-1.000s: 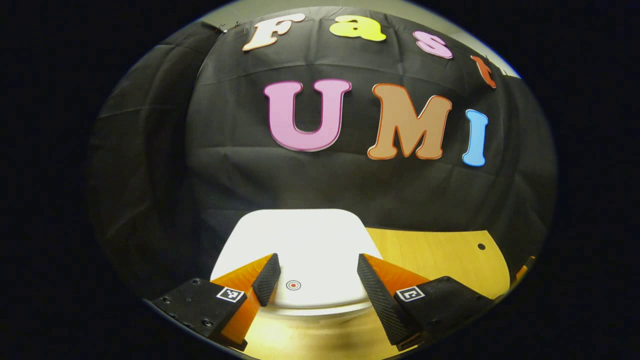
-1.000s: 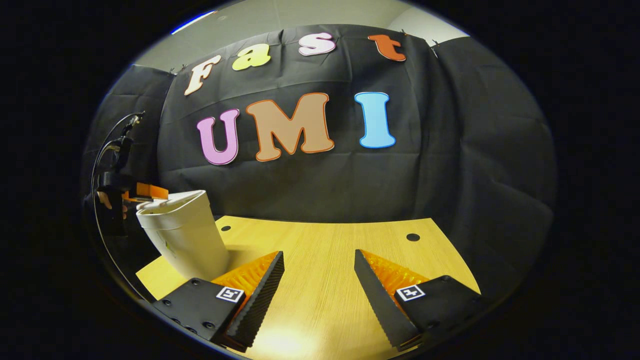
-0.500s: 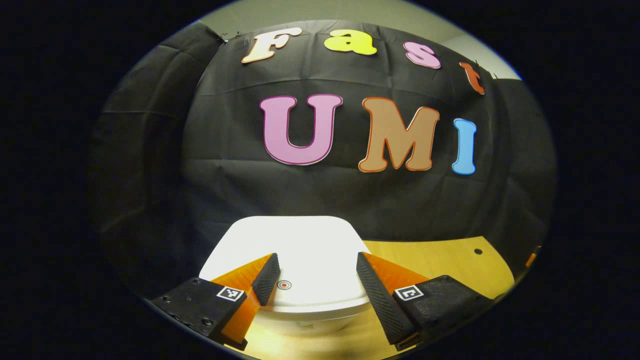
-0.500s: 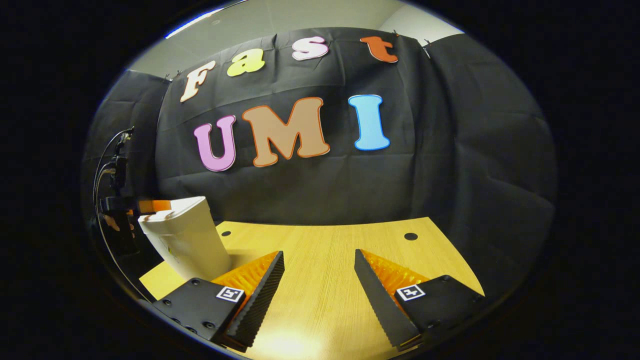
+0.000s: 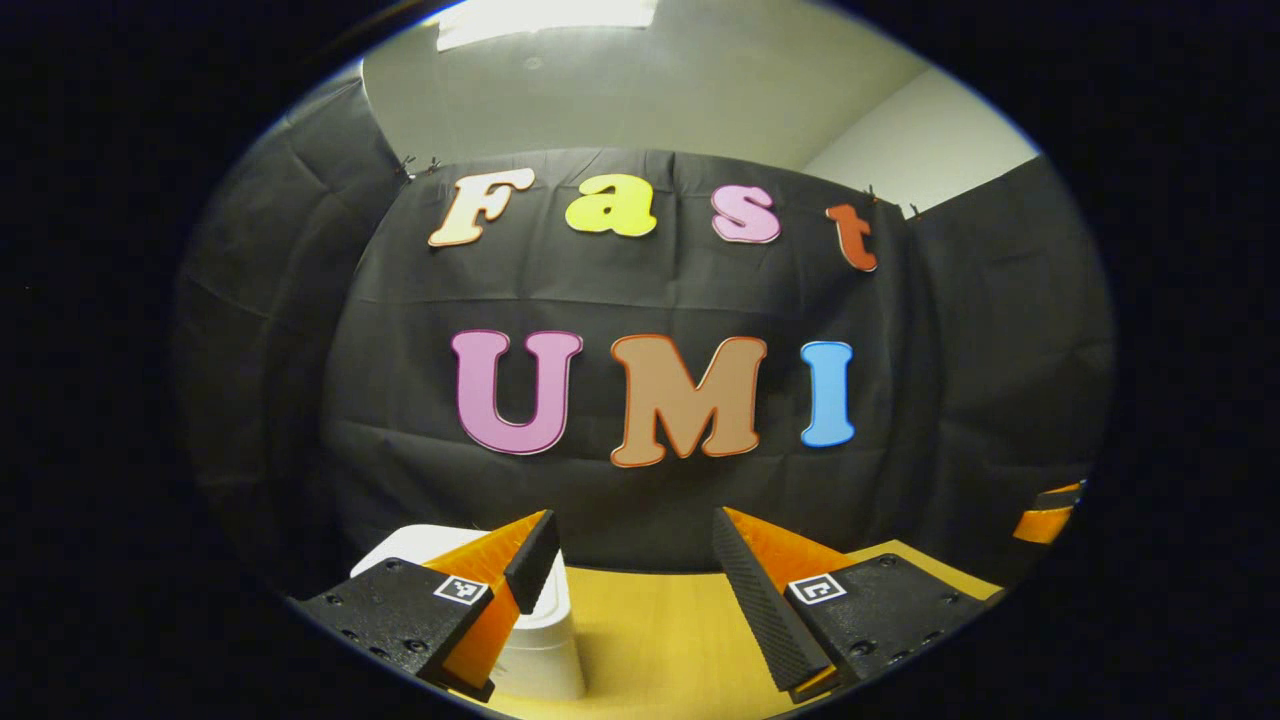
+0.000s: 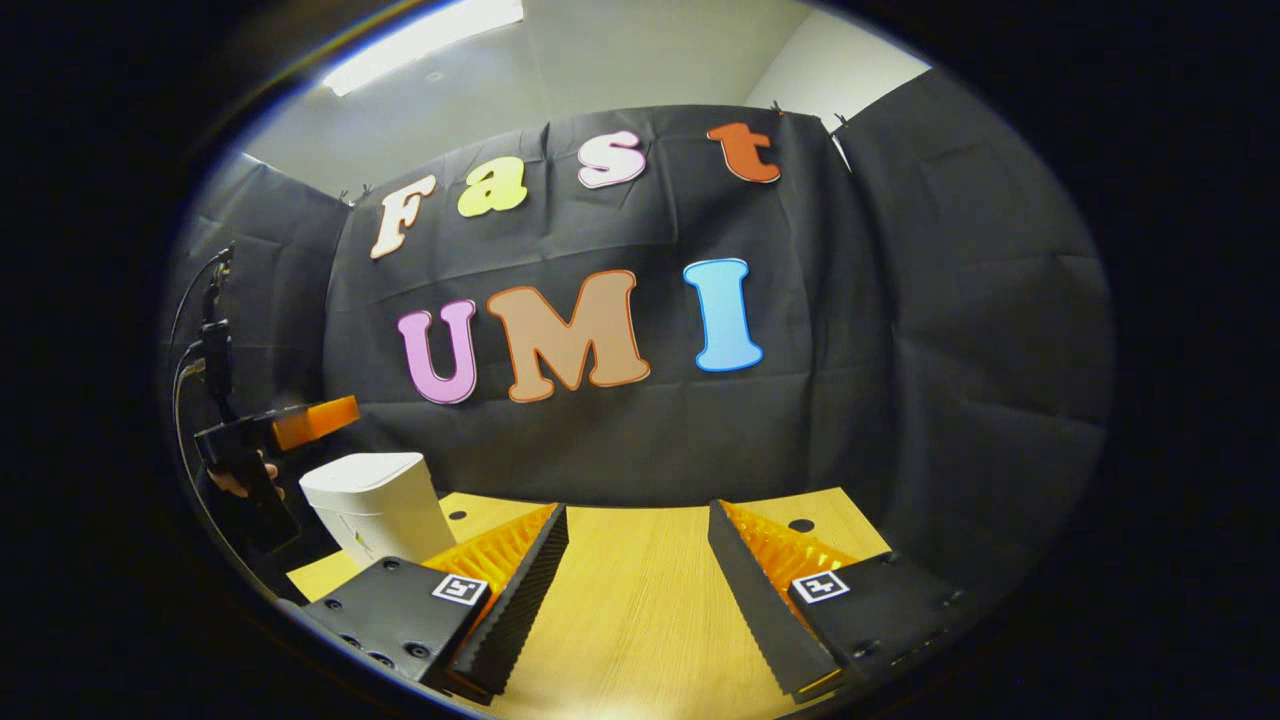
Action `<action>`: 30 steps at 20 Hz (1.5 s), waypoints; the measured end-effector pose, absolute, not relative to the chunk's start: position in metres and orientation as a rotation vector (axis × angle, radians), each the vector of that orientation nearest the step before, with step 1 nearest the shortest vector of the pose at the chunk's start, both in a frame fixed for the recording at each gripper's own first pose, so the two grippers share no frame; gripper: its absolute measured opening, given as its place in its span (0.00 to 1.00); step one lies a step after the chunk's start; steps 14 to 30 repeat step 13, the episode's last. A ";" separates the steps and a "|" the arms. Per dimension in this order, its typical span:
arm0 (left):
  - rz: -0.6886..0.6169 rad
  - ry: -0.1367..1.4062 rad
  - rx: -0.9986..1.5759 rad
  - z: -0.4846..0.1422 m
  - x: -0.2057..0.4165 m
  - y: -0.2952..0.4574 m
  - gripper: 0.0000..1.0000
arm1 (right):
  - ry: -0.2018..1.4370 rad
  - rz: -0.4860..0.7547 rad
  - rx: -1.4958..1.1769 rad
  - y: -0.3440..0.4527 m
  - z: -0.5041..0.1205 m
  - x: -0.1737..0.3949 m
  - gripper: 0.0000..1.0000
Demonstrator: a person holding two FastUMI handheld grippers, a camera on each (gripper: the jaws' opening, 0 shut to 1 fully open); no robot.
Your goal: Press the lid of the desktop garbage bin to open it, pick up the crumpled paper on the desktop and throw it into the bin, then pick up the pop can on the desktop and drop it into the bin, and finally close the garbage bin lid.
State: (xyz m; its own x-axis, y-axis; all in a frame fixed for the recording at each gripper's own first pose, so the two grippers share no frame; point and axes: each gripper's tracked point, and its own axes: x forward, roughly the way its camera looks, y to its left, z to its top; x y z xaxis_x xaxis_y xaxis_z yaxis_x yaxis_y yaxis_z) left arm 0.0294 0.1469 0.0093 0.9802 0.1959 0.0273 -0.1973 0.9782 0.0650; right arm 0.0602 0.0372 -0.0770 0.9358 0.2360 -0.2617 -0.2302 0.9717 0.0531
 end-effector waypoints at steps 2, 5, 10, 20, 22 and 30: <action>0.182 -0.039 0.049 0.009 0.017 0.115 0.93 | 0.243 0.233 0.017 0.022 -0.068 0.056 0.94; 0.160 -0.050 0.054 0.006 0.000 0.081 0.92 | 0.198 0.211 -0.023 0.004 -0.055 0.044 0.95; 0.071 -0.056 0.047 0.003 -0.013 0.044 0.92 | 0.143 0.173 -0.006 0.002 -0.041 0.023 0.96; 0.027 -0.054 0.054 0.009 -0.014 0.038 0.92 | 0.135 0.160 0.030 0.011 -0.037 0.012 0.95; 0.027 -0.054 0.054 0.009 -0.014 0.038 0.92 | 0.135 0.160 0.030 0.011 -0.037 0.012 0.95; 0.027 -0.054 0.054 0.009 -0.014 0.038 0.92 | 0.135 0.160 0.030 0.011 -0.037 0.012 0.95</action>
